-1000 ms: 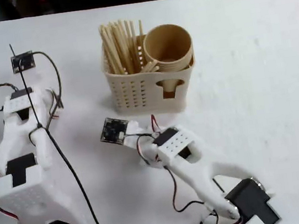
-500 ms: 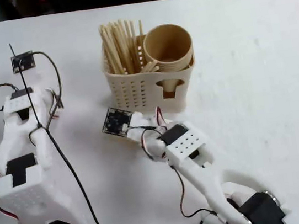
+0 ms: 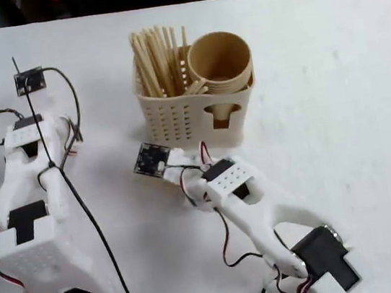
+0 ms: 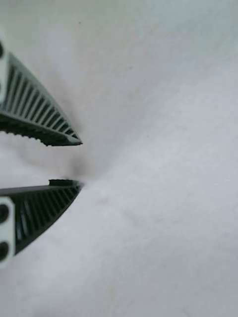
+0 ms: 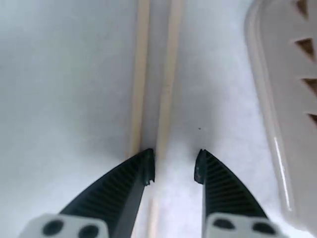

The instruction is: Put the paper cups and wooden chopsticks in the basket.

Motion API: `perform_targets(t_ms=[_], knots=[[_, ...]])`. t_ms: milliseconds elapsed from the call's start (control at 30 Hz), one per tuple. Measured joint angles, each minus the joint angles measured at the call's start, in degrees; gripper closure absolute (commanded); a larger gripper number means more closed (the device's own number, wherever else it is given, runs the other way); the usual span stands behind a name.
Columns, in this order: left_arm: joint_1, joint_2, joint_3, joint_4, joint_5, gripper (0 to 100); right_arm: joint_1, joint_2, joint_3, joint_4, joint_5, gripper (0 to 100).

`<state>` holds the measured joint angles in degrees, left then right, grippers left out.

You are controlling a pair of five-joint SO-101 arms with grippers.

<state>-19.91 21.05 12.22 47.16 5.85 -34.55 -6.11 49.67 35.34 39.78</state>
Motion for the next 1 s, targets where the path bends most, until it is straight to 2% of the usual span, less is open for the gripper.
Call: perform_targets(t_ms=[367, 667, 800, 900, 1000], knots=[[0.0, 0.0, 0.0, 0.0, 0.0, 87, 1.41, -3.25, 0.09, 0.88, 0.0, 97.9], [0.0, 0.0, 0.0, 0.0, 0.0, 87, 2.37, -27.16, 0.44, 5.63, -4.31, 98.0], [0.0, 0.0, 0.0, 0.0, 0.0, 87, -1.05, -38.24, -1.67, 5.71, -5.45, 98.0], [0.0, 0.0, 0.0, 0.0, 0.0, 87, -2.55, -40.88, -4.4, 10.2, -5.45, 95.4], [0.0, 0.0, 0.0, 0.0, 0.0, 87, -2.64, -37.8, -4.13, 16.18, -5.45, 88.4]])
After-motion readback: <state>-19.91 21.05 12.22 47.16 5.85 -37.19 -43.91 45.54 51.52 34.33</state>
